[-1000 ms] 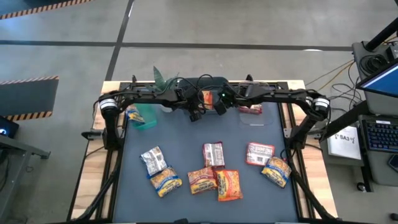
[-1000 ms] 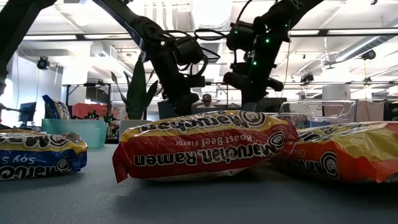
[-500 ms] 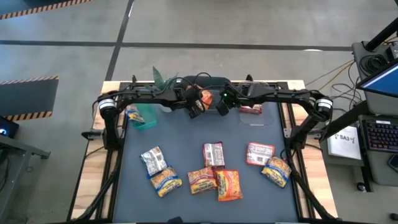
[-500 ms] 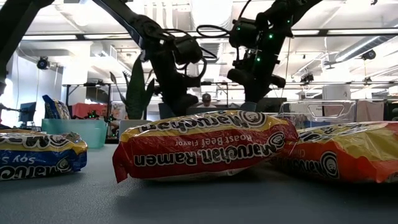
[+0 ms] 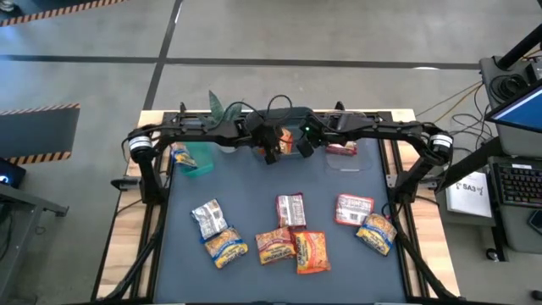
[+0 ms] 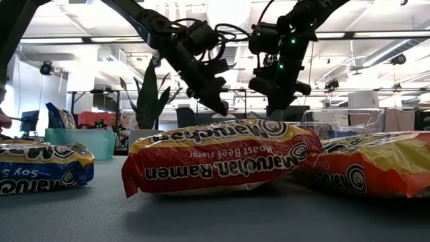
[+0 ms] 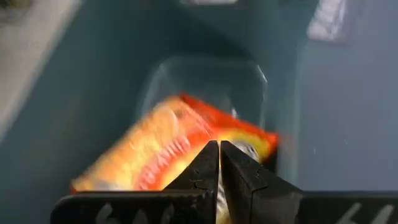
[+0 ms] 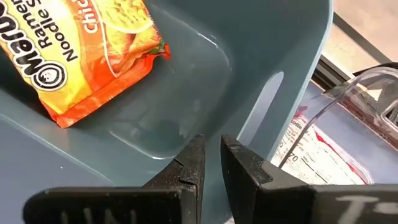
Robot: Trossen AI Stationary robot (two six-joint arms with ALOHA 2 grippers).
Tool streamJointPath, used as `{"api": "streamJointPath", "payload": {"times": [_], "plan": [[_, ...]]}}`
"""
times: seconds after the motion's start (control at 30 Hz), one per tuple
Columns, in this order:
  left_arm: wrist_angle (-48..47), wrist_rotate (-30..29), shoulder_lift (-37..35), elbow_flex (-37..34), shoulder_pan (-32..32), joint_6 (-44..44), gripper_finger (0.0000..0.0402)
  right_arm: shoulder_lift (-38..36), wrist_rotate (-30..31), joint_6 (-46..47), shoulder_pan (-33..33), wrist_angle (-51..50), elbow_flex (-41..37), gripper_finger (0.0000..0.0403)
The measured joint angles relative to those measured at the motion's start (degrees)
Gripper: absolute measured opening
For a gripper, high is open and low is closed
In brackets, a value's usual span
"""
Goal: Sort Maruchan noodles
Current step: Put the orange noodle pack into the blue bin
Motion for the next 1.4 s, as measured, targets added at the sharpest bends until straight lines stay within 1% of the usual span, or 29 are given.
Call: {"api": "streamJointPath", "payload": {"times": [0.13, 0.23, 0.33, 0.47, 0.53, 0.77, 1.0, 1.2, 1.4], "plan": [[4.45, -0.15, 1.54, 0.0, 1.63, 0.78, 0.0, 0.02, -0.08, -0.02, 0.02, 0.09, 0.02, 0.0042], [4.35, -1.37, 3.31, 0.0, 2.73, 0.71, 0.0, 0.02, -0.21, -0.32, 0.07, -0.07, 0.01, 0.0042], [3.57, -5.62, 5.14, 0.0, 3.23, 0.52, 0.0, 0.07, -0.23, -0.16, 0.07, -0.15, 0.0, 0.0042], [0.8, -14.28, 6.37, 0.17, 3.15, -1.52, 0.0, 0.07, -0.25, 1.25, 0.04, -0.9, 0.0, 0.0042], [-0.98, -16.47, 6.22, 0.2, 3.13, -2.62, 0.0, 0.07, -0.25, 2.34, 0.07, -1.12, -0.07, 0.0042], [-5.28, -17.18, 3.43, 0.12, 3.12, -4.11, 0.0, 0.07, -0.46, 5.18, 0.0, -2.87, -0.18, 0.0042], [-19.0, -17.66, 2.16, 4.52, 3.01, -6.6, 0.0, 0.07, -0.71, 6.27, -0.05, -2.65, -0.18, 0.0042], [-20.29, -17.69, 2.16, 7.14, 2.06, -6.31, 0.0, 0.07, -0.06, 6.23, -0.04, -2.61, 0.24, 0.0043], [-22.17, -17.71, 2.16, 11.3, -0.41, -4.37, 0.0, -0.47, 1.1, 4.83, 0.53, -2.65, 3.16, 0.0043]]}}
